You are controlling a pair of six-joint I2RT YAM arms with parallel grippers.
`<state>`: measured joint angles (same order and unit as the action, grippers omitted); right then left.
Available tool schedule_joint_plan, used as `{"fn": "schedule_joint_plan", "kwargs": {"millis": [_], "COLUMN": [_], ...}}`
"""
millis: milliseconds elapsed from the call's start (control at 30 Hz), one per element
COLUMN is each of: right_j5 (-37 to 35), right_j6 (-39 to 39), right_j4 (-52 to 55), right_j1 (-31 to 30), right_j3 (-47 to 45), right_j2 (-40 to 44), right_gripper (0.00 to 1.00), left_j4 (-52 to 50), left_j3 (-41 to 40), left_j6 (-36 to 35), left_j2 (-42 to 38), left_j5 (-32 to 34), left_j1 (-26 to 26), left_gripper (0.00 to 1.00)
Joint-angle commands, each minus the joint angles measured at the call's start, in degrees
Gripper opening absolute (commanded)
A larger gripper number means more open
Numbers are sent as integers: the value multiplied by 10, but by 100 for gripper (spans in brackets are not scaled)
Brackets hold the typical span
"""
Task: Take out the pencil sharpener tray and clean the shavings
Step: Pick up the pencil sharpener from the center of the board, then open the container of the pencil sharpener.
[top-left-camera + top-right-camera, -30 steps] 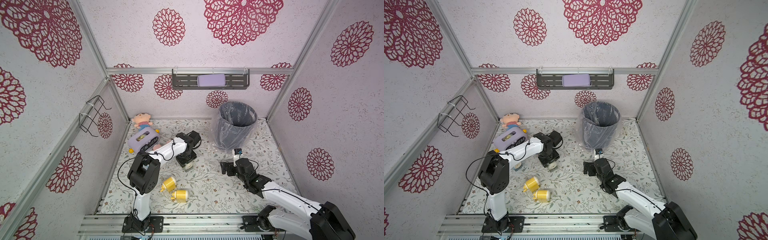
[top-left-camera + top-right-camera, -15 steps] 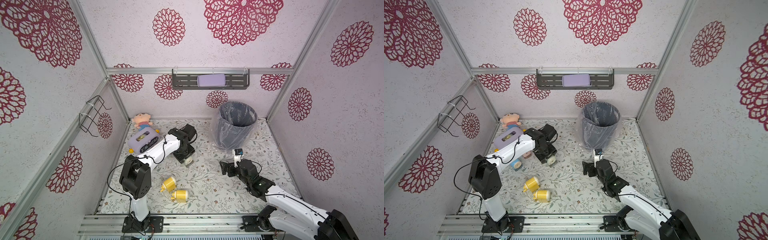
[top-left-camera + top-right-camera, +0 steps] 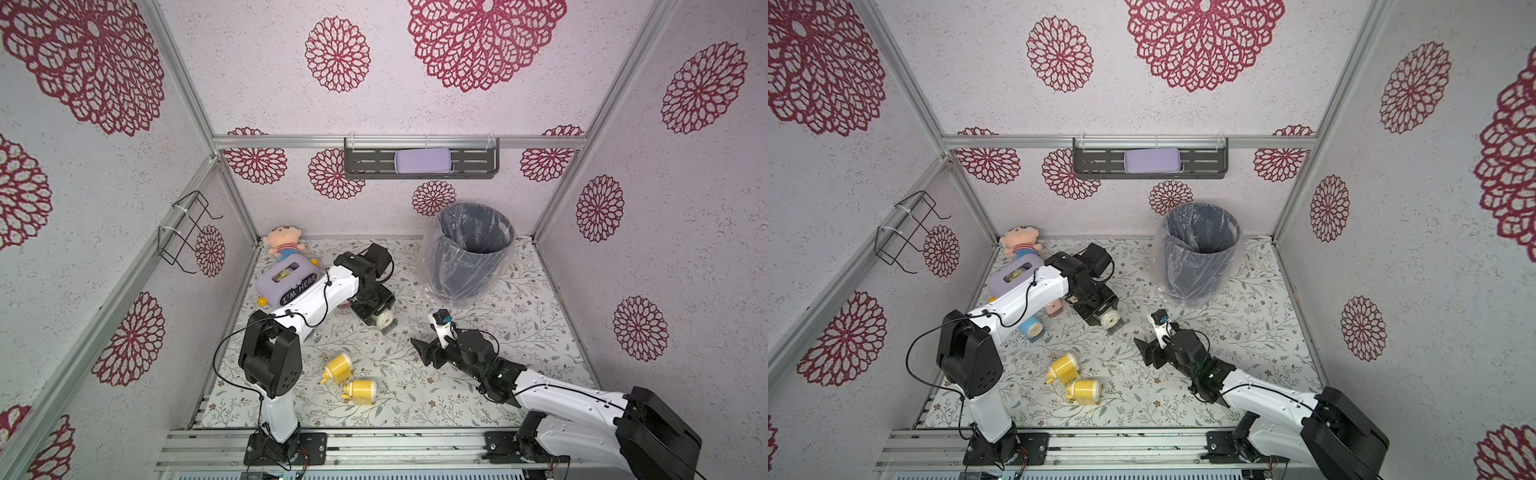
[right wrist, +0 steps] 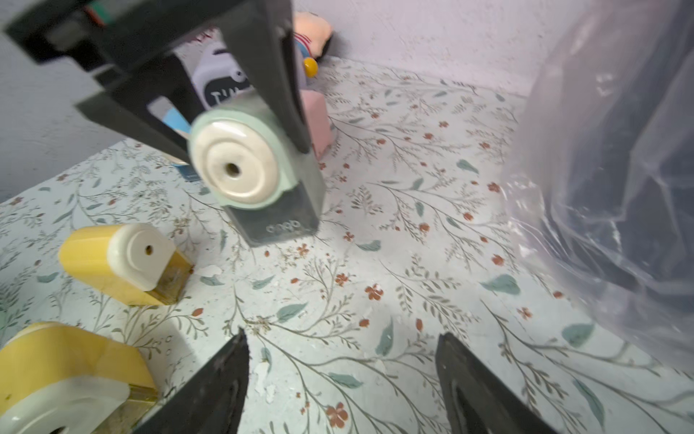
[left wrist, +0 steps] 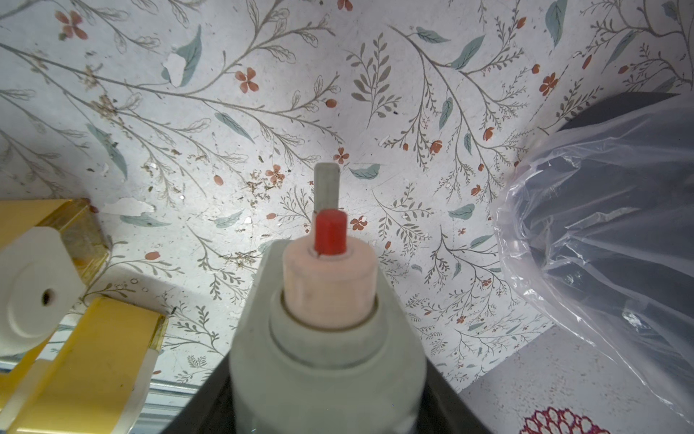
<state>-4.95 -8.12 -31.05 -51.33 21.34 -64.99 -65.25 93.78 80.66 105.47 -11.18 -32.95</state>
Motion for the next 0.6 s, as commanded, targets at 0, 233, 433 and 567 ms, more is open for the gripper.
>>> {"fn": "schedule_joint_plan", "kwargs": {"millis": [0, 233, 433, 567], "right_j5": [23, 23, -2, -21], "right_j6": [60, 94, 104, 108], "right_j4": [-153, -200, -200, -184], "right_j1": [-14, -34, -47, -50], "right_j3": [-17, 16, 47, 69], "right_j2": [-24, -110, -163, -190], "right_gripper": [79, 78, 73, 68], "left_j4": [-4, 16, 18, 21], "left_j3": [13, -16, -20, -22], "left_j6": [1, 11, 11, 11], "left_j2": [7, -10, -12, -10], "left_j5": [-33, -45, -50, -54], "left_j1": [5, 4, 5, 5], "left_gripper": [21, 19, 17, 16]}}
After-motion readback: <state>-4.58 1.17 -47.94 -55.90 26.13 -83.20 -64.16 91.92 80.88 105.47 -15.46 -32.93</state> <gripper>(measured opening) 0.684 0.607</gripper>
